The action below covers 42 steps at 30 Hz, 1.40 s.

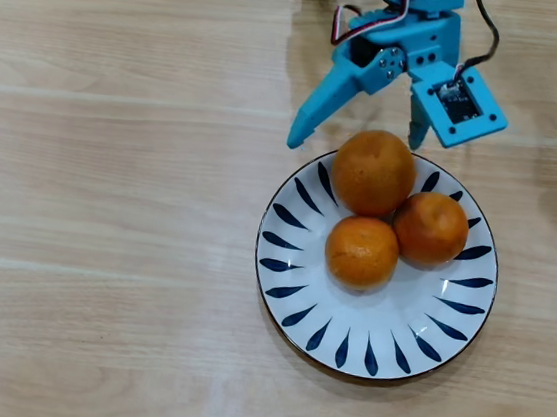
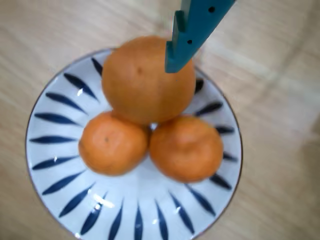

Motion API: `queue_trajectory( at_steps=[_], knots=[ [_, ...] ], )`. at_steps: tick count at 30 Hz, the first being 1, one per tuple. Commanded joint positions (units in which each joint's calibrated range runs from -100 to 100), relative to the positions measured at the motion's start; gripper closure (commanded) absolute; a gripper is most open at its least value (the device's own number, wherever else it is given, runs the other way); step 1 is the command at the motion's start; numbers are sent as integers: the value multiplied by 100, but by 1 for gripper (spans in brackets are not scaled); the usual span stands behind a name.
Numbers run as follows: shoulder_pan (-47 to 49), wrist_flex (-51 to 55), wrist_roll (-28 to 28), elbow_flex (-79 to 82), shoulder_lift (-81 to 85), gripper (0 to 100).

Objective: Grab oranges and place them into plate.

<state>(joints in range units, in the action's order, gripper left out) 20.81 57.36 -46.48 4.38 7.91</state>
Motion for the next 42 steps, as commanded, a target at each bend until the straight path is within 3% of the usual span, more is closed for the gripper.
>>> queue_trajectory(
  at_steps=[1,3,4,6,9,16,30,34,42],
  knots=[
    [-452,138,581,1558,1381,77],
    [-702,-25,1010,2228,1914,98],
    [-815,-206,1271,2536,2159,99],
    [-976,-567,1820,3161,2657,91],
    [-1129,-996,2594,3957,3368,98],
    [-1291,-1443,4381,5895,4830,98],
    [-1299,-1314,4428,9381,8439,98],
    [-1299,-309,4428,9435,9209,98],
    [-1113,181,4554,9245,9175,98]
  ],
)
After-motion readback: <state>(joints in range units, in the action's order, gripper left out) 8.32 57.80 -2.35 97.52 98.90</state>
